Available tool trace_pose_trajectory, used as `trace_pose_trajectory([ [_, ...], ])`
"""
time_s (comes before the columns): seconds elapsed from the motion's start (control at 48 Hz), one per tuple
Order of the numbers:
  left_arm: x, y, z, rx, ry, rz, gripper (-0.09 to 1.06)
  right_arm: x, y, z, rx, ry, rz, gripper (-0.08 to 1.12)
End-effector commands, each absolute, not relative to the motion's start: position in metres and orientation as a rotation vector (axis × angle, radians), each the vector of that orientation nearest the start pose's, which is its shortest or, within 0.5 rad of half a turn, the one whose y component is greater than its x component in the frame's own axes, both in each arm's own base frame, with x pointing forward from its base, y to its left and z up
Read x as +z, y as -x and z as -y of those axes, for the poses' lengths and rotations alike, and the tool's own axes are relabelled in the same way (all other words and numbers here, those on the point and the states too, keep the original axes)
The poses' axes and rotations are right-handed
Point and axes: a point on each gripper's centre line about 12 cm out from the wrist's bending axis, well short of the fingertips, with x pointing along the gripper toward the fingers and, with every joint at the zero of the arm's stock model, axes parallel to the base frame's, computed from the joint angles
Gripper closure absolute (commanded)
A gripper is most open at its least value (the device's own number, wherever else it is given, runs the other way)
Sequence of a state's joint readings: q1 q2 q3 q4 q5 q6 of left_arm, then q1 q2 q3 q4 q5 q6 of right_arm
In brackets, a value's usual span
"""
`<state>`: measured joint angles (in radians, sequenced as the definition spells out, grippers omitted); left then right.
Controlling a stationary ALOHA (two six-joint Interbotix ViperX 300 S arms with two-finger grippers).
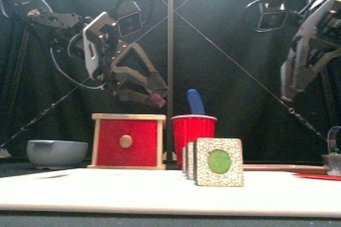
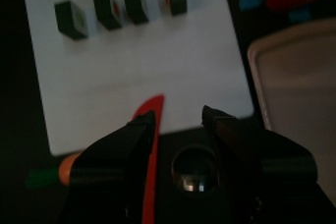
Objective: Place sushi on board then cut the sushi with the knife then place the pieces on the plate
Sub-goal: Place the 4 sushi pieces on the plate
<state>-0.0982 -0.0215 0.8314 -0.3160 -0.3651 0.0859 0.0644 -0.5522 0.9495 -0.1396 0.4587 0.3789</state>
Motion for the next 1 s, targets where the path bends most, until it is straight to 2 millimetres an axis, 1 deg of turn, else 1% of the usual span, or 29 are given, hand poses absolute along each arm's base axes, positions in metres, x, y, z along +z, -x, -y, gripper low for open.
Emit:
trace_pose_trajectory([
  [0.021,0.167,-0.361,0.017,0.074,0.164,-0.427,0.18,0.216,-0.274,-0.008,-0.088,-0.145,-0.774,0.24],
  [0.167,0.164,-0.351,0.009,0.096,0.168,-0.436,0.18,0.21,-0.297,-0.005,-0.087,-0.126,-0.759,0.24],
  [0.354,0.167,-0.346,0.004,0.113,0.178,-0.431,0.18,0.199,-0.332,-0.001,-0.084,-0.095,-0.759,0.24],
  [0.438,0.166,-0.345,0.003,0.115,0.178,-0.434,0.18,0.19,-0.348,0.002,-0.088,-0.08,-0.78,0.24],
  [0.604,0.163,-0.345,0.004,0.116,0.179,-0.441,0.18,0.175,-0.373,0.006,-0.094,-0.061,-0.818,0.24],
  [0.771,0.161,-0.344,0.005,0.111,0.18,-0.451,0.18,0.164,-0.392,0.01,-0.105,-0.055,-0.84,0.24],
  [1.0,0.161,-0.344,0.006,0.11,0.179,-0.456,0.18,0.15,-0.405,0.013,-0.122,-0.061,-0.89,0.24],
])
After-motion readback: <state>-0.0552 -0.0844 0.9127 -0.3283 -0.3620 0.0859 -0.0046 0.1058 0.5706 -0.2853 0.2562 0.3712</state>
